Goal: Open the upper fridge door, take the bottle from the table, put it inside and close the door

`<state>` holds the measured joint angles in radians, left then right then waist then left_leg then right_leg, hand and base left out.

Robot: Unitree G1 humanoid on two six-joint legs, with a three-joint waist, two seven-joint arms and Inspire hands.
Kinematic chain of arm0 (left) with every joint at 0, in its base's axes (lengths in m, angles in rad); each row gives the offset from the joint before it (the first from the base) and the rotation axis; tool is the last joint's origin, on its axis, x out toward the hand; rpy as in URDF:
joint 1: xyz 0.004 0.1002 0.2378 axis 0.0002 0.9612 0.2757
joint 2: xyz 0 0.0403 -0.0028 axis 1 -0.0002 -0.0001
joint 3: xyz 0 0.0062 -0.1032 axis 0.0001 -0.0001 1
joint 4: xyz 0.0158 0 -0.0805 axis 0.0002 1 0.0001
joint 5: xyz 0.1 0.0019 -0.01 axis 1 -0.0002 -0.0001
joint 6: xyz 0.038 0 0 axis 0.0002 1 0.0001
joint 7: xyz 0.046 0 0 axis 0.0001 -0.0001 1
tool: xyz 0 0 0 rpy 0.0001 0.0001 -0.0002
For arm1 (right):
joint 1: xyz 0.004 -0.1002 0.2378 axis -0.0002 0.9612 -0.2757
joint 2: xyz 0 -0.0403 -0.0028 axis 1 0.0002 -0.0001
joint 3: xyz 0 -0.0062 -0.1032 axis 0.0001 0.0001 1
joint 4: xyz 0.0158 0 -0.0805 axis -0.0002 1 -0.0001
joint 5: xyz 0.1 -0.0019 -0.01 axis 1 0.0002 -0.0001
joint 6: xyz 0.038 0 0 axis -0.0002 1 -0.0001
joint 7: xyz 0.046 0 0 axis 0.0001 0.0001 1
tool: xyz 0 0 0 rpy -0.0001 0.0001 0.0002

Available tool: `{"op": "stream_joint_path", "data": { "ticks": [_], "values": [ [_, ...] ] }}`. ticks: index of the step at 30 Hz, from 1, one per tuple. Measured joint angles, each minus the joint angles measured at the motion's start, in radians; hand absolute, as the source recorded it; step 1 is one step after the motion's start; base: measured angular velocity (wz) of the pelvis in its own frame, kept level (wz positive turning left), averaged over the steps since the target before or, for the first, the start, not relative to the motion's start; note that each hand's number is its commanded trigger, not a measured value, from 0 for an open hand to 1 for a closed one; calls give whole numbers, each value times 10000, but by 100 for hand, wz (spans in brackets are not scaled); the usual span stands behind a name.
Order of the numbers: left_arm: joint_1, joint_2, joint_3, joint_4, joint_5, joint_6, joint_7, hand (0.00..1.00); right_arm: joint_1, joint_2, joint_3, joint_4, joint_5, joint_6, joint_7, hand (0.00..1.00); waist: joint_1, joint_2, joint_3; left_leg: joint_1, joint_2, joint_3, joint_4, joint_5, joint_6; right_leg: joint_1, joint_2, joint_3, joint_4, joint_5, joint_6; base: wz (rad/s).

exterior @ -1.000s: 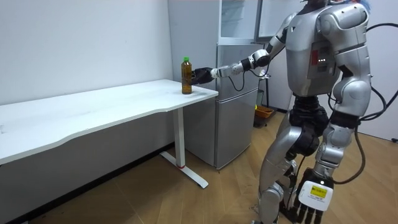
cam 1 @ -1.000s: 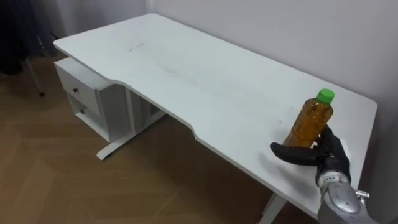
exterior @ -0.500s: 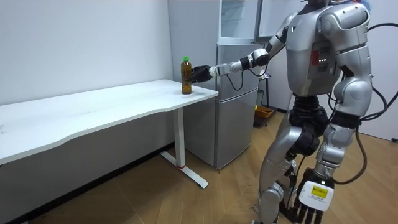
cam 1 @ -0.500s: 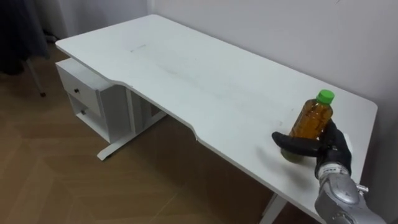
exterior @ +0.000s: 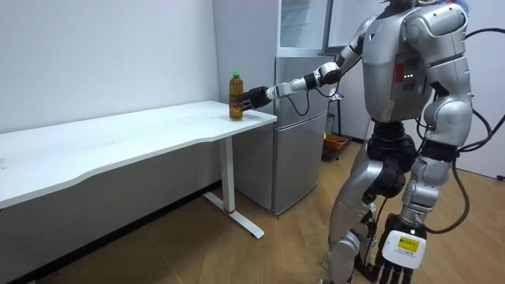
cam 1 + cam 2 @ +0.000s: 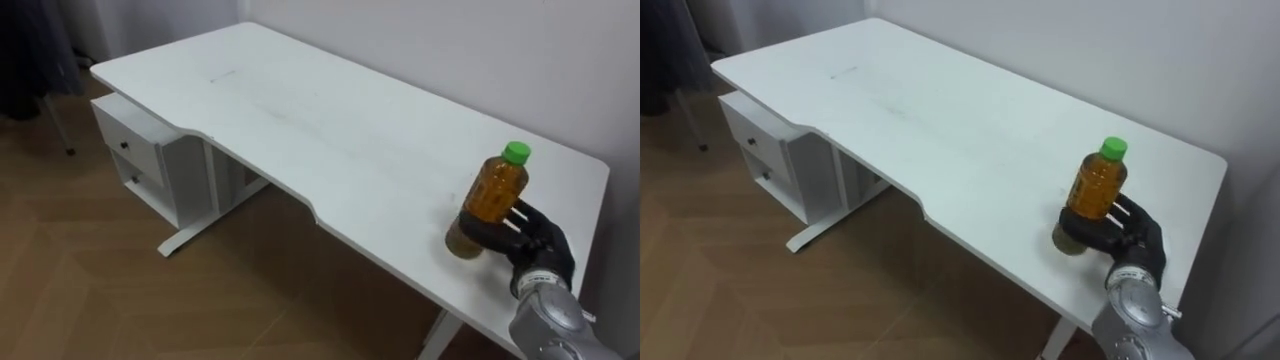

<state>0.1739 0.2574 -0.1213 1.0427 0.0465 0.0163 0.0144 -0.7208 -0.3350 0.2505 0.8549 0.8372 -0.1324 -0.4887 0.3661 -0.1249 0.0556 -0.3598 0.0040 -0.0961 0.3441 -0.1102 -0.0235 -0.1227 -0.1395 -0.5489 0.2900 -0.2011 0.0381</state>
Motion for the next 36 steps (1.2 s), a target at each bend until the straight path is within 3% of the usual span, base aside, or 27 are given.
{"op": "stream_joint_path", "data": {
  "ticks": [9,15,19,25,29,36],
  "values": [
    [424,41,5,-35,-561,-167,-20,0,-64,-254,-150,726,951,-422,503,100,151,243,9,15,-15,-28,31,2,1,15,-15,-44,30,-29,3,0],
    [416,67,24,-58,-1051,-193,-57,0,-63,-511,-383,876,960,-468,811,100,264,515,7,-203,-18,-166,208,-1,-5,-47,30,-161,34,-27,-9,6],
    [437,65,172,-59,-1317,-243,-129,0,-64,-615,-641,878,953,-511,1097,100,307,586,-2,-340,-11,-159,278,18,-7,-187,9,-160,93,-24,-26,0],
    [451,60,367,-112,-1310,-409,-252,0,-63,-723,-761,897,949,-489,1431,100,299,605,-9,-420,-13,-126,339,17,-5,-311,-69,-156,267,-42,-43,0],
    [595,49,578,-354,-1311,-716,-219,0,-45,-762,-779,898,947,-352,1429,100,211,618,-15,-350,-49,-99,353,19,8,-273,-130,-128,372,-74,-35,0],
    [1264,28,1327,-771,-1145,-835,-230,0,320,-846,-769,-479,-212,126,1517,100,-320,661,-56,-33,-35,145,239,-8,63,-137,-173,91,343,-78,0,-8]
  ]
}}
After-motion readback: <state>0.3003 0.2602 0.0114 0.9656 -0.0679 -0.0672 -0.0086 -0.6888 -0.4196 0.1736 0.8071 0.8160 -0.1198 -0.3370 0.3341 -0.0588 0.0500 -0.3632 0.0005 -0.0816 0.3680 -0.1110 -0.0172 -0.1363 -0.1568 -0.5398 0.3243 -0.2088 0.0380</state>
